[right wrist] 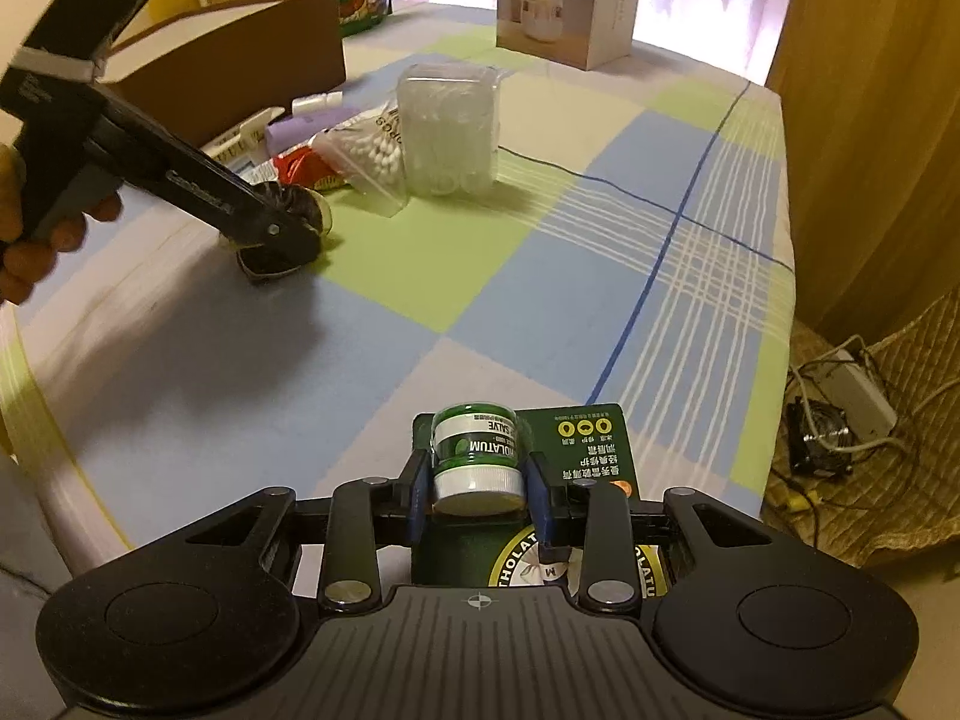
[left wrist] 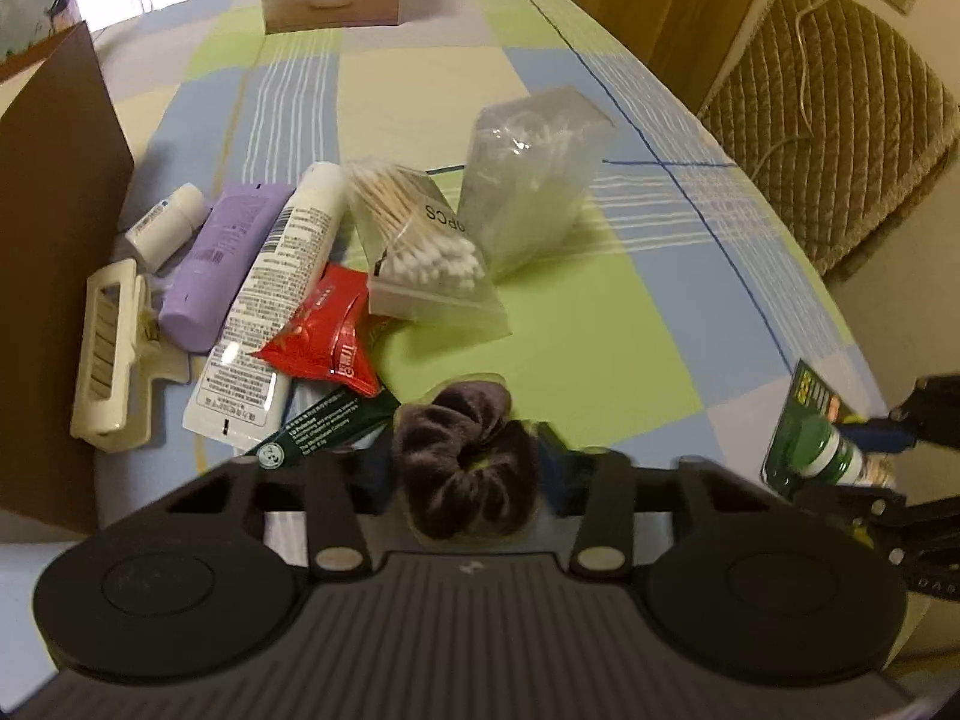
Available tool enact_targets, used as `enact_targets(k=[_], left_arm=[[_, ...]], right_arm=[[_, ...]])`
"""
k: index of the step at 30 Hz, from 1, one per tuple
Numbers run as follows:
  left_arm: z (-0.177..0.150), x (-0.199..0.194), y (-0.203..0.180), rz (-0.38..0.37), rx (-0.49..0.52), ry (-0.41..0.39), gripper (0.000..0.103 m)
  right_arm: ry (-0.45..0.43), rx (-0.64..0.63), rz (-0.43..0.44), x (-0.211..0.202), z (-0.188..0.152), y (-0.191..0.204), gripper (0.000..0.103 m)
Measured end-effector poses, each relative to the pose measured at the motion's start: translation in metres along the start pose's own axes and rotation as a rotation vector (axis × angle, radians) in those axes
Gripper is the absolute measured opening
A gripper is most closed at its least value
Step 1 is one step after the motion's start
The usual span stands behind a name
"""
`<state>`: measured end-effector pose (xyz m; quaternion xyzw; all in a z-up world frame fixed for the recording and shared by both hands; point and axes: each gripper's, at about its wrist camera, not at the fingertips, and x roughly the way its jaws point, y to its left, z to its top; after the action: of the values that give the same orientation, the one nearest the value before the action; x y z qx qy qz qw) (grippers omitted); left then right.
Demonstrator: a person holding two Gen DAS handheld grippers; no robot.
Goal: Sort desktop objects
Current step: 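Grasp the brown scrunchie with the left tool while the right tool lifts the jar card, then lower both held items into the brown box and open both tools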
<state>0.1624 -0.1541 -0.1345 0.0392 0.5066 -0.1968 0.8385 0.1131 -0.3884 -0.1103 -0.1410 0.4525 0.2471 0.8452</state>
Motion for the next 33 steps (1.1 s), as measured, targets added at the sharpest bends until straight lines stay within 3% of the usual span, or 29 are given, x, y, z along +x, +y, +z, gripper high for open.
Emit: enact_targets(k=[8, 15, 20, 26, 29, 33], left_arm=[[-0.005, -0.054, 0.007, -0.087, 0.027, -0.037, 0.024], [0.008, -0.126, 0.049, -0.060, 0.059, -0.155, 0.024], [0.012, -0.172, 0.114, -0.010, 0.043, -0.221, 0.024], [0.013, -0.212, 0.216, 0.087, 0.005, -0.248, 0.024], [0.014, -0.215, 0.261, 0.128, 0.008, -0.242, 0.024], [0.020, -0.209, 0.305, 0.145, -0.002, -0.216, 0.024]], right_arm=[[-0.032, 0.102, 0.026, -0.020, 0.028, 0.005, 0.035], [-0.135, 0.278, 0.141, -0.041, 0.082, 0.036, 0.036], [-0.235, 0.319, 0.233, -0.040, 0.134, 0.098, 0.036], [-0.379, 0.305, 0.318, -0.026, 0.224, 0.185, 0.036], [-0.402, 0.289, 0.320, -0.005, 0.262, 0.227, 0.036], [-0.313, 0.275, 0.250, 0.042, 0.304, 0.266, 0.036]])
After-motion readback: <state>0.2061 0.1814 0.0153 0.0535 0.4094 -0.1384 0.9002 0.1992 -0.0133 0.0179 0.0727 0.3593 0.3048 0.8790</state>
